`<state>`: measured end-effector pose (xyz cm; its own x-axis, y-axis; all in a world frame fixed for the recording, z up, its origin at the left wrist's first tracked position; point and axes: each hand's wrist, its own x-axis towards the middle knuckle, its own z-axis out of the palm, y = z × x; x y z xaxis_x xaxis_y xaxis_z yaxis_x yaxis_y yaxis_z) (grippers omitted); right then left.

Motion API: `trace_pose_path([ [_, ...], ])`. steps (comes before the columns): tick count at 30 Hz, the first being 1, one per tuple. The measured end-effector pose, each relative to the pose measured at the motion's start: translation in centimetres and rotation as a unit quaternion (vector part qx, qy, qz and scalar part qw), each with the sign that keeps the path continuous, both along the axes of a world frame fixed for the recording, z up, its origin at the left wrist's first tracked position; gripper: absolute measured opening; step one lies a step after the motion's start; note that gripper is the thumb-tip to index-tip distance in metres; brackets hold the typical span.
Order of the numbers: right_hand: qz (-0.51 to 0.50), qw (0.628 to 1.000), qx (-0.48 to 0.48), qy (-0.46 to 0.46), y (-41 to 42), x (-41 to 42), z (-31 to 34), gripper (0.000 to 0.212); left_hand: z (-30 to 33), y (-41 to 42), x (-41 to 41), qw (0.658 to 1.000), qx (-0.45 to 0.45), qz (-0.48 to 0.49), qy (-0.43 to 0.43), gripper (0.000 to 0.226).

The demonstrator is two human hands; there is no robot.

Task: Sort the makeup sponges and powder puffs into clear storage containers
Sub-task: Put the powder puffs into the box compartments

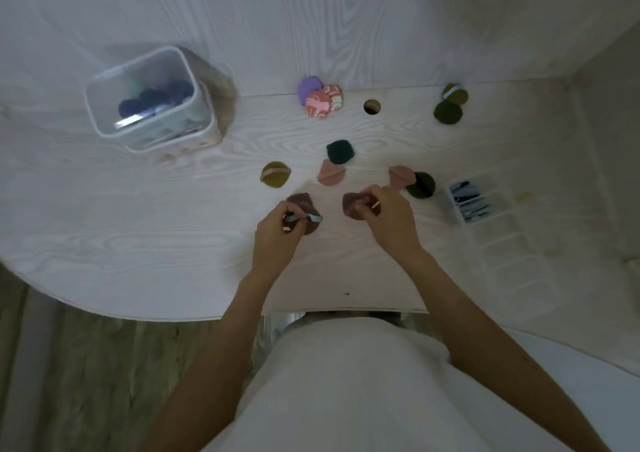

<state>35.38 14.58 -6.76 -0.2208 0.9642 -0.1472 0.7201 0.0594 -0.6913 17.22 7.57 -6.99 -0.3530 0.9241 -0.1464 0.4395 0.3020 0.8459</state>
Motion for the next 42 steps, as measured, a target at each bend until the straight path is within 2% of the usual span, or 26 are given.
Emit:
trace_pose_path([
  [4, -0.056, 0.995, 0.079, -0.023, -1.4, 9.2, 3.1, 0.016, 1.5, 2.0, 5.0, 0.994, 0.020, -0.107, -0.012, 0.016],
  [8, -0.153, 0.985, 0.073, 0.024, -2.6, 16.5, 4.5, 0.016, 3.1, 4.0, 12.3, 0.980, 0.041, -0.194, -0.026, 0.045],
  [10, -0.178, 0.980, 0.068, 0.049, -2.9, 19.4, 4.8, 0.020, 3.3, 5.0, 16.2, 0.973, 0.057, -0.224, 0.011, 0.043],
  [13, -0.197, 0.975, 0.075, 0.067, -2.9, 22.3, 5.4, 0.022, 3.3, 6.0, 20.5, 0.957, 0.095, -0.259, 0.088, 0.021],
  [15, -0.205, 0.972, 0.087, 0.074, -2.8, 23.8, 5.5, 0.018, 2.7, 6.5, 23.0, 0.925, 0.145, -0.294, 0.195, 0.013],
  [17, -0.200, 0.973, 0.089, 0.075, -2.5, 25.1, 5.5, 0.017, 1.8, 7.0, 24.9, 0.897, 0.183, -0.306, 0.260, 0.005],
  [18, -0.194, 0.974, 0.085, 0.075, -2.4, 25.5, 5.4, 0.016, 1.4, 7.1, 25.5, 0.888, 0.187, -0.311, 0.281, 0.004],
  [19, -0.190, 0.975, 0.081, 0.077, -2.3, 25.8, 5.3, 0.016, 1.1, 7.2, 25.9, 0.886, 0.178, -0.312, 0.294, 0.013],
  [21, -0.193, 0.974, 0.077, 0.085, -2.0, 25.9, 5.2, 0.013, 0.3, 7.0, 26.3, 0.878, 0.133, -0.325, 0.324, 0.014],
  [23, -0.194, 0.973, 0.079, 0.095, -1.7, 25.7, 4.9, 0.010, 0.1, 6.5, 26.9, 0.850, 0.114, -0.346, 0.381, 0.019],
  [25, -0.169, 0.978, 0.091, 0.085, -1.4, 25.2, 4.4, 0.008, 0.0, 5.7, 27.1, 0.834, 0.107, -0.364, 0.401, 0.032],
  [28, -0.102, 0.987, 0.119, 0.044, -0.8, 24.6, 3.3, 0.010, -0.5, 4.6, 27.0, 0.853, 0.110, -0.353, 0.369, 0.043],
  [31, -0.052, 0.989, 0.135, -0.017, 0.0, 24.1, 2.1, 0.008, -0.6, 4.2, 26.8, 0.882, 0.115, -0.322, 0.324, 0.039],
  [33, -0.013, 0.987, 0.149, -0.065, 0.4, 23.7, 1.6, 0.007, -0.7, 4.3, 26.7, 0.889, 0.124, -0.313, 0.311, 0.036],
  [39, 0.087, 0.974, 0.153, -0.144, 1.0, 22.4, 0.3, 0.004, -1.0, 4.0, 25.8, 0.867, 0.182, -0.303, 0.351, 0.016],
  [42, 0.105, 0.973, 0.123, -0.167, 1.1, 22.2, 0.3, 0.007, -1.6, 3.9, 24.6, 0.862, 0.225, -0.325, 0.318, 0.019],
])
